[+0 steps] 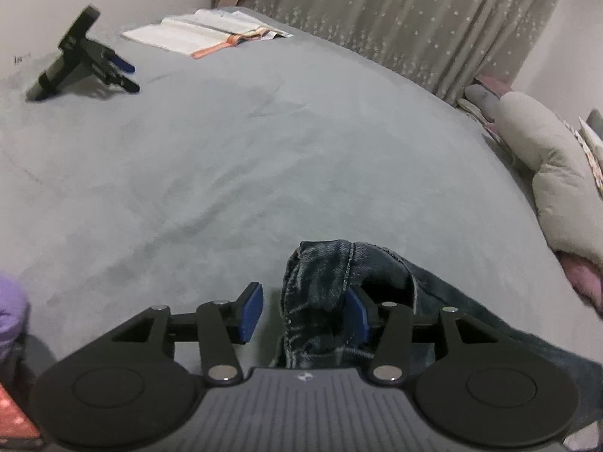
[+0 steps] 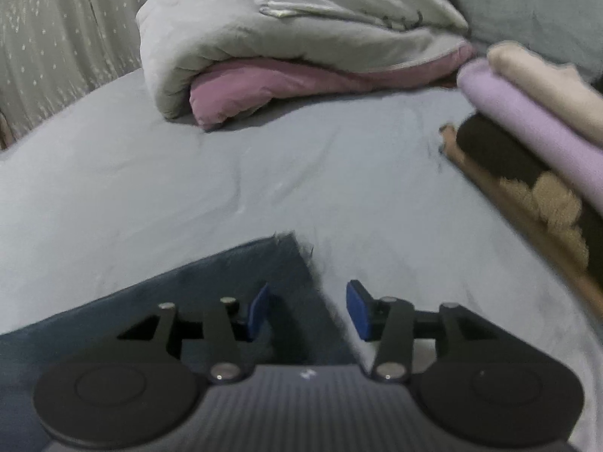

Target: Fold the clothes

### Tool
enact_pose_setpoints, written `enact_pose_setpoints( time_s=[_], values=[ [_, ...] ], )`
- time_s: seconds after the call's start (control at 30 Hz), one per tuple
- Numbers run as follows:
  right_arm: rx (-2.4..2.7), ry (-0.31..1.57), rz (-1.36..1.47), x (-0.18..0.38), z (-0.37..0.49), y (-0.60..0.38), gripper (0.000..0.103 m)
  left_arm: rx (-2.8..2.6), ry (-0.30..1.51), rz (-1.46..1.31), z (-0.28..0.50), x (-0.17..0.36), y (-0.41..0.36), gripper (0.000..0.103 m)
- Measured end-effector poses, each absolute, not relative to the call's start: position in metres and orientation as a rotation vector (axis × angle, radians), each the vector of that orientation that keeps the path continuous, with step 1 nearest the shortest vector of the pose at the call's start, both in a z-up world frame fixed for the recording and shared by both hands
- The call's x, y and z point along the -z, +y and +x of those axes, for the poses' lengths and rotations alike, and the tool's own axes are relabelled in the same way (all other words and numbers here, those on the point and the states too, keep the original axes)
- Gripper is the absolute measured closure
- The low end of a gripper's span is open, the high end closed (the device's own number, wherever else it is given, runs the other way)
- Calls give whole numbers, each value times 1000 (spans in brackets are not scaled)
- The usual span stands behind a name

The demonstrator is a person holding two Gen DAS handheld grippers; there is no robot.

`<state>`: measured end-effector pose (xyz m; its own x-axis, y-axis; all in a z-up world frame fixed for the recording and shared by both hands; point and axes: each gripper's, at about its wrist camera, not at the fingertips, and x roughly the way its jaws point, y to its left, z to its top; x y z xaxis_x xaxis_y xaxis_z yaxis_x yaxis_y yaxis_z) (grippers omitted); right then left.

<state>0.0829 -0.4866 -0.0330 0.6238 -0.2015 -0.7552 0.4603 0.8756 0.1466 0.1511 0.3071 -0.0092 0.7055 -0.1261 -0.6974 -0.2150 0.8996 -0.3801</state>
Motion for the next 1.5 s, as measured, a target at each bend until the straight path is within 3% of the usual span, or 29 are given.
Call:
enact_pose_setpoints(
  time_s=[0.33,0.43,0.77,0.87,1.07,1.3,1.5],
  values=[
    [377,818,527,33,42,-489,58,22,782,-656,175,63,333,57],
    [379,803,540,31,40,-485,58,-15,765,-574,178,64,323,66],
    [346,772,593,22,30,-481,57,-130,735,-323,176,39,281,63],
    [306,772,534,15,37,-473,56,-110,713,-315,166,19,277,57],
    [29,762,249,-7,67,-416,51,34,658,-95,157,-14,250,28],
    [-380,755,-28,-21,120,-315,49,300,669,255,189,-18,184,27],
    [-568,796,-164,-2,160,-247,49,435,740,304,220,-7,173,27]
  ],
)
